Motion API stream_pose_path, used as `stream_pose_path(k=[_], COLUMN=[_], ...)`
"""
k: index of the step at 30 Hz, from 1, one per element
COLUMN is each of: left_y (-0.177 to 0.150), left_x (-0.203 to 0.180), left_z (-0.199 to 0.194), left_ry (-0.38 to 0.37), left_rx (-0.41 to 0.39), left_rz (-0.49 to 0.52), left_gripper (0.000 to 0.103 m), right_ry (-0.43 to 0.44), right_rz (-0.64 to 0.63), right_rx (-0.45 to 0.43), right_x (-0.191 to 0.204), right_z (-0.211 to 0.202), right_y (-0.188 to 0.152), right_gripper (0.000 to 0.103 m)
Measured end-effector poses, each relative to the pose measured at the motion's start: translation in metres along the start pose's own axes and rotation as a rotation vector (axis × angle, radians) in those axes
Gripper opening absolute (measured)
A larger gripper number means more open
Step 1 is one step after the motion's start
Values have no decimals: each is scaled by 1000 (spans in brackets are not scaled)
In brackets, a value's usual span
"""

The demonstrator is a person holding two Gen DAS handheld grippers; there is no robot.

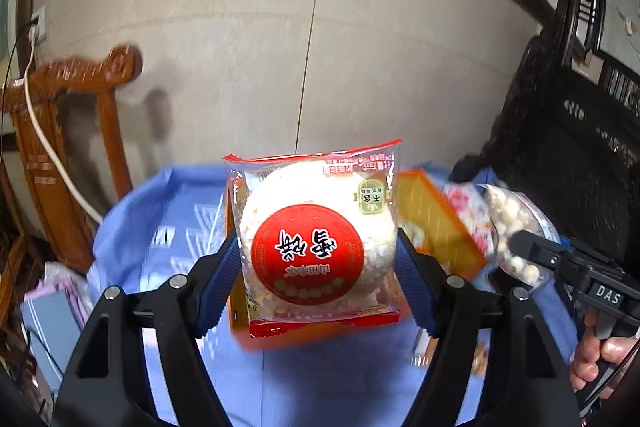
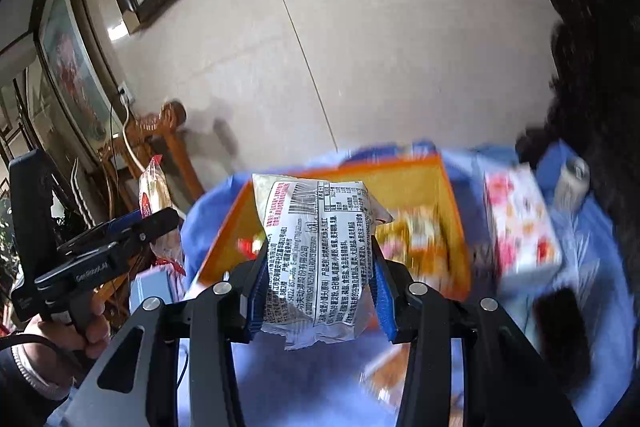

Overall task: Organize snacks
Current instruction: 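Lower the rice-cake pack and white bread pack into the orange box and release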

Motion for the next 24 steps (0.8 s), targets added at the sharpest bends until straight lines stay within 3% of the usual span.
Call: stream_pose_path(k=[7,8,9,10,12,15,24], left_y=[58,62,65,68,69,59,-27], left_x=[-11,-12,-13,-10,-5,-2,-5], left_z=[14,18,24,27,27,23,24], left_ry=[-6,-12,-2,35,71,28,-28], left_rx=[-71,-66,-53,-46,-61,-68,98], left_rz=[37,39,38,35,21,-9,-81], left_gripper=[72,73,89,99,99,99,99], right_ry=[-3,-7,-14,-29,-63,-85,-205], right_rz=[-49,-53,-59,-61,-77,-110,-46], right_rx=[-61,-69,-74,-82,-132,-134,-10], right_x=[2,1,1,0,-2,-7,-60], right_z=[21,24,28,28,19,10,-17], right_y=[55,60,65,69,75,67,-17], right_gripper=[47,53,62,78,83,84,85])
Point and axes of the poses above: each gripper's, at about its wrist camera, not at the fingertips, and z roughly the way its jaws point, x to its left, y to its top, the point moved 10 cm from there along z, roughly the way its jaws point, and after that the axes turned 1 degree about x, right-handed, at the moved point
